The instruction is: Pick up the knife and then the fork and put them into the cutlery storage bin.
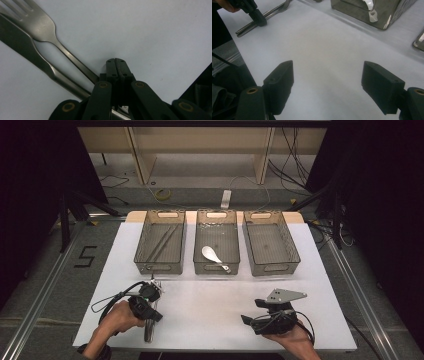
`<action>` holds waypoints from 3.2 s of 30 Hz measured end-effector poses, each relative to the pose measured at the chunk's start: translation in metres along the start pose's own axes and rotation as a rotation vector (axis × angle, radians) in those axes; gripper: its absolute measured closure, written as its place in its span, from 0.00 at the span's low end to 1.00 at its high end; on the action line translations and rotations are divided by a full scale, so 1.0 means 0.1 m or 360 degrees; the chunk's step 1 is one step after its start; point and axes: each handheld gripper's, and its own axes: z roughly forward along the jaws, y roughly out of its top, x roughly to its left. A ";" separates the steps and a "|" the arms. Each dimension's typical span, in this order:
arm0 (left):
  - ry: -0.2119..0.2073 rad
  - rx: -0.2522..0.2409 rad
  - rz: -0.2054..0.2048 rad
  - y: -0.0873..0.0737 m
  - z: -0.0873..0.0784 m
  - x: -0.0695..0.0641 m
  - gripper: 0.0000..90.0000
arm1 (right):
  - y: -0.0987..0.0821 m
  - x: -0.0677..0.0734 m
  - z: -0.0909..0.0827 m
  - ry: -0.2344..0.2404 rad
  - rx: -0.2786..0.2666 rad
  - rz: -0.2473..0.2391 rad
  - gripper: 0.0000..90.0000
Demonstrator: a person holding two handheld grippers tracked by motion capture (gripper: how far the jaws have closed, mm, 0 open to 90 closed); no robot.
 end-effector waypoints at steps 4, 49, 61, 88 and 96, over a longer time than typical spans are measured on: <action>0.0018 0.0018 -0.0010 -0.03 -0.02 0.03 0.99 | 0.00 0.00 0.00 -0.0001 -0.0001 -0.0007 0.30; 0.0330 -0.0070 -0.0386 -0.16 -0.27 0.35 0.49 | 0.01 0.02 0.01 0.0011 0.0011 -0.0016 0.30; 0.0332 0.0033 -0.0381 -0.19 -0.19 0.36 0.58 | 0.01 0.01 0.01 0.0006 0.0011 -0.0013 0.30; 0.0374 0.0071 -0.0330 -0.24 -0.16 0.33 0.83 | 0.01 0.02 0.00 0.0000 0.0009 -0.0015 0.31; 0.0389 0.0080 -0.0279 -0.24 -0.16 0.32 0.88 | 0.02 0.02 0.00 0.0002 0.0010 -0.0020 0.31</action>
